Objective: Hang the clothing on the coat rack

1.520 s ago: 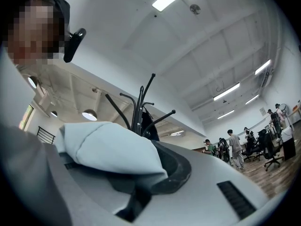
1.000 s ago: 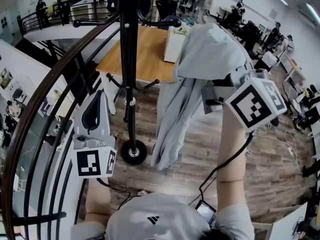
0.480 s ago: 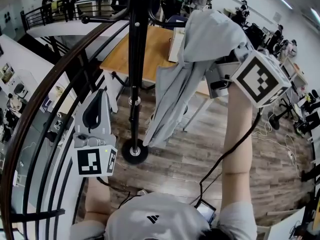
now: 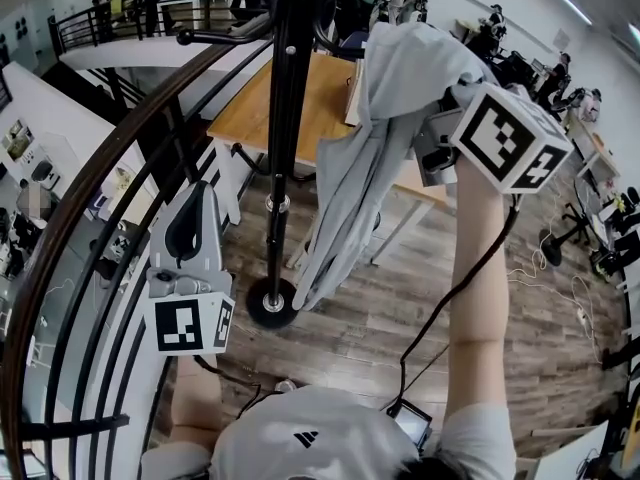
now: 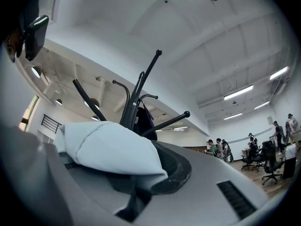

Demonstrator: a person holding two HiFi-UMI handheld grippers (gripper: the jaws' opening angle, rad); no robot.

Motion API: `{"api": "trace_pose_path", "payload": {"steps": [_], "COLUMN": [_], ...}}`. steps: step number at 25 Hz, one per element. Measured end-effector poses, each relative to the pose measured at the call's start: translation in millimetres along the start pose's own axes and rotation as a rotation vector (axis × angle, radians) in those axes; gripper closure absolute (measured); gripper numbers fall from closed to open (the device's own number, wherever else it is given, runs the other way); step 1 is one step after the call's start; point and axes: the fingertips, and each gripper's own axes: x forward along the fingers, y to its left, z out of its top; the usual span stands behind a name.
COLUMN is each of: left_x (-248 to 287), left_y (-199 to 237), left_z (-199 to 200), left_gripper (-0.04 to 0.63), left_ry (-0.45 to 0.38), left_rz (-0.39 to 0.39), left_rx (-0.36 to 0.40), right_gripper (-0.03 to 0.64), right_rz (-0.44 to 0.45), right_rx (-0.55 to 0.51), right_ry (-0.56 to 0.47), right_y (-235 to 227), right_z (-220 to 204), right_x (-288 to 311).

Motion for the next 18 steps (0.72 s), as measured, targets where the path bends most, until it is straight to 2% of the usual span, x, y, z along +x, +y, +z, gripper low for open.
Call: {"api": "trace_pose_path", "payload": {"steps": [9, 18], "left_x": [-1.1, 1.3], "left_y": [3.5, -5.3], "left_z": [-3.6, -3.1], "left_gripper": [0.588, 0.588], "left_ry": [0.004, 0.000], "left_rz": [0.007, -0.007], "left_rx": [-0.002, -0.008], "right_gripper": [0.614, 0.614], "right_rz": [0.004, 0.096], "right_rx": [-0.046, 0.005], "right_ry": [0.075, 0.114], "right_y": [-1.9, 9.8], "right_z": [-26.0, -43.5], "right_x": [4.9, -7.5]}}
